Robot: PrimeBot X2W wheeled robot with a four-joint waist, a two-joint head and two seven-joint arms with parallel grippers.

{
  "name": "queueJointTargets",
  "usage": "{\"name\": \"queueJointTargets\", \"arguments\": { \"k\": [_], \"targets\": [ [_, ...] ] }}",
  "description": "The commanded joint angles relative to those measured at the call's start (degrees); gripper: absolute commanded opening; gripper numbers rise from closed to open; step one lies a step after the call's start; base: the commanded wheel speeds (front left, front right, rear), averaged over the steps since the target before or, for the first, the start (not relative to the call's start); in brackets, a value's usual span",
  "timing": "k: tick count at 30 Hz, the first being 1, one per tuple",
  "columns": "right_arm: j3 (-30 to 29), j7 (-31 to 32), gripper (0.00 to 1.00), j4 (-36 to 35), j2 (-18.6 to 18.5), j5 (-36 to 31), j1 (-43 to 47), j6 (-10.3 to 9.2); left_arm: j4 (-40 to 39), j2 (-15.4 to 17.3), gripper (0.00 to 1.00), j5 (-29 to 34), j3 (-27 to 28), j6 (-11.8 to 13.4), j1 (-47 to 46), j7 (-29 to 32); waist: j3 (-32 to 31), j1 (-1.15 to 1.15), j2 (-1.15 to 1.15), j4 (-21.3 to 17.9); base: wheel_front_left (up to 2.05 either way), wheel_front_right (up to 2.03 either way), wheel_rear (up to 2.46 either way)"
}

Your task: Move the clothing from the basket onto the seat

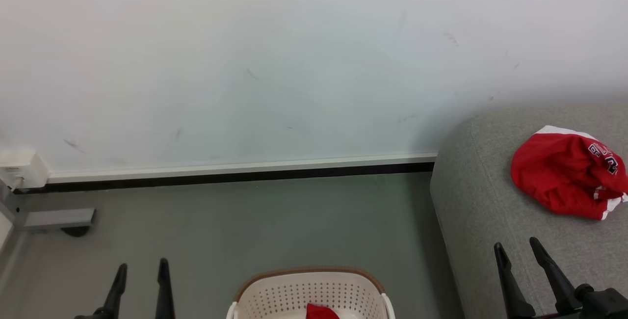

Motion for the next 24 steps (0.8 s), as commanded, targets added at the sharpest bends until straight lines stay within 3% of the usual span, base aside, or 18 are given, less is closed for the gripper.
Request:
{"name": "queueJointTargets", "arguments": {
  "k": [1,11,18,24],
  "targets": [
    [0.15,-0.14,1.00,0.24,-0.24,-0.08,-0.51,-0.13,0.26,-0.27,1.00,0.38,0.16,-0.37,-0.57,-0.01,0.16,0.00,0.00,-0.14,0.00,0.00,0.00],
    [-0.05,-0.14,1.00,-0.75,-1.38,-0.14,-2.80,-0.13,1.64,-1.01,1.00,0.95,-0.13,-1.80,-3.46,-0.01,3.87,0.00,0.00,-2.35,0.00,0.00,0.00],
    [-2.09,-0.14,1.00,-2.80,-1.68,1.24,-7.02,-0.13,4.13,-1.25,1.00,-0.13,-0.72,-2.97,-9.28,-0.01,11.82,0.00,0.00,-4.61,0.00,0.00,0.00],
    [-2.85,-0.14,1.00,-5.18,-2.09,1.86,-12.03,-0.13,10.58,-1.04,1.00,2.54,-2.98,-3.95,-16.09,-0.01,18.90,0.00,0.00,-6.66,0.00,0.00,0.00]
  ]
}}
